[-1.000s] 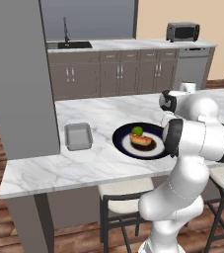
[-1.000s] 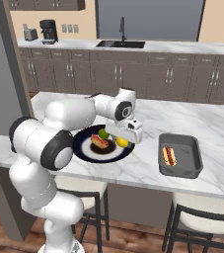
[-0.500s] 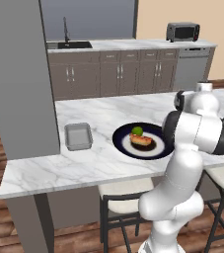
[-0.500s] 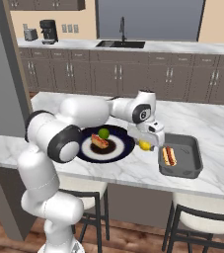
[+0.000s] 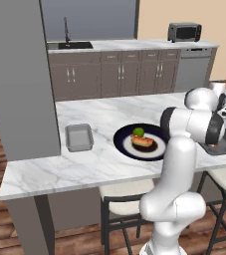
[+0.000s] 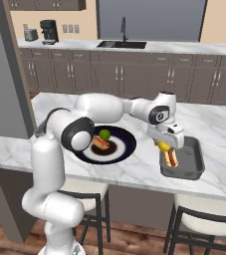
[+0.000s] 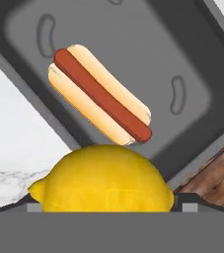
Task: Place one cooked food and one vegetable from the large plate to each tupperware container.
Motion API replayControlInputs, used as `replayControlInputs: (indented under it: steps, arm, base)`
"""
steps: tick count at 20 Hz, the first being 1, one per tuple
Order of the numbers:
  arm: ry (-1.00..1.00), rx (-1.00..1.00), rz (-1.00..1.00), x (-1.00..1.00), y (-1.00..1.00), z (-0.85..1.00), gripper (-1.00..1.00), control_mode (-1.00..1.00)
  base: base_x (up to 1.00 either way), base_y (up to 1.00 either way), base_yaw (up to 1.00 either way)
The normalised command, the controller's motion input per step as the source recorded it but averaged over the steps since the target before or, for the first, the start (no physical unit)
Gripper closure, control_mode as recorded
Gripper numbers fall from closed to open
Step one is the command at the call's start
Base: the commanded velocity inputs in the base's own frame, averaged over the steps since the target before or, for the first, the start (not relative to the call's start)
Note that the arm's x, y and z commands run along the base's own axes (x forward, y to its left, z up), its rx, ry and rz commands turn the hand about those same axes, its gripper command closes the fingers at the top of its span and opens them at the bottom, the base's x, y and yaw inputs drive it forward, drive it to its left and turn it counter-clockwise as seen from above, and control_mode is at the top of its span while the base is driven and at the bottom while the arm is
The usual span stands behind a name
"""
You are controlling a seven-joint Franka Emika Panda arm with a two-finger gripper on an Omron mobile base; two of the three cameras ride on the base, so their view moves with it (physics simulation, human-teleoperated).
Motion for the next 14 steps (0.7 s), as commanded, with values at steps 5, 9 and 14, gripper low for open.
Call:
replayControlInputs:
  steps: [5,9,14]
  arm:
    - [0.0,0.0,-0.03,0.35,-0.53,-0.12,1.0,-1.0]
    - [-0.18,0.0,0.0,0.0,-0.11,-0.45,1.0,-1.0]
    - [-0.14,0.0,0.0,0.06,-0.28,-0.38,1.0,-1.0]
  base:
    - [0.0,0.0,0.0]
    - [0.0,0.0,0.0]
    - [0.0,0.0,0.0]
